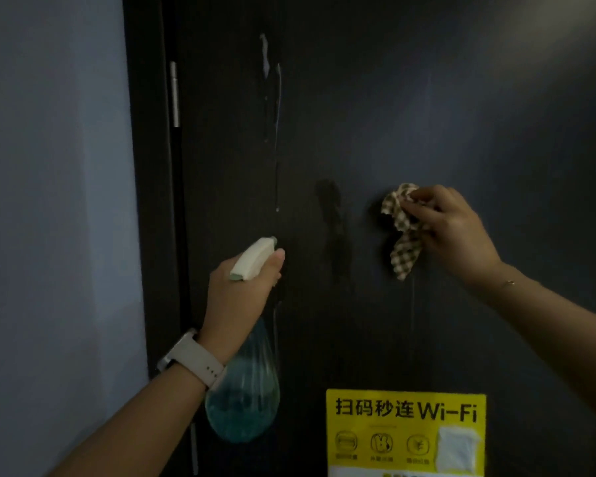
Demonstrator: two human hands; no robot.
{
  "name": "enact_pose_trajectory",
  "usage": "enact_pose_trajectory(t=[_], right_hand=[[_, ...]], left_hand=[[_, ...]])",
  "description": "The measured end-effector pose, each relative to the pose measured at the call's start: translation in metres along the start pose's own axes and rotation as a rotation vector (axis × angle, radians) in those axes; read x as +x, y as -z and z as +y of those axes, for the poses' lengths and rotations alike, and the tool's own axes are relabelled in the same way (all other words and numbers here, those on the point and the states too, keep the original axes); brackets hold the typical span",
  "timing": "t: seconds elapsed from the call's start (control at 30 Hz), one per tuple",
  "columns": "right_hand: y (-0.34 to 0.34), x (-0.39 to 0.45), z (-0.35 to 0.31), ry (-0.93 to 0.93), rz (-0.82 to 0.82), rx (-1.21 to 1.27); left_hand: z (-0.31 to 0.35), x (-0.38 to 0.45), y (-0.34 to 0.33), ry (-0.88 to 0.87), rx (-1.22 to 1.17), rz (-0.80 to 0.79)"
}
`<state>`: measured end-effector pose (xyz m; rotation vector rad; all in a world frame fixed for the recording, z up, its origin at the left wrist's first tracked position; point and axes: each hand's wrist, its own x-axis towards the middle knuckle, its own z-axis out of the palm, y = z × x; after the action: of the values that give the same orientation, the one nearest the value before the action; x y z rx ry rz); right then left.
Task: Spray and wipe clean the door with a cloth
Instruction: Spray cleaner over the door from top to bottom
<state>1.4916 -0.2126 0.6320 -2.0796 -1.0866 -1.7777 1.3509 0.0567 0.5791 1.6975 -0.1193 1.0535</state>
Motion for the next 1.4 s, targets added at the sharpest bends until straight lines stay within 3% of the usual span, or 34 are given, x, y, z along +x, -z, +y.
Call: enact_pose_trajectory(t=[0.27, 0.67, 1.13, 1.4], right_hand=[[0.002, 0.009, 0.092, -0.181, 0.146, 0.033], [-0.024, -0.003, 0.103, -0.169, 0.238, 0.158], [-0.020, -0.002, 0.102, -0.140, 0.219, 0.117], [-0.017, -0.071, 0.066, -0.196, 0.146, 0.119]], left_hand=[[0.098, 0.083, -0.082, -0.131, -0.186, -0.017], [0.181, 0.174, -0.177, -0.266, -0.123, 0.031], [0.147, 0.126, -0.171, -0.204, -0.109, 0.009], [0.064, 0.032, -0.155, 0.038, -0.061, -0.083]])
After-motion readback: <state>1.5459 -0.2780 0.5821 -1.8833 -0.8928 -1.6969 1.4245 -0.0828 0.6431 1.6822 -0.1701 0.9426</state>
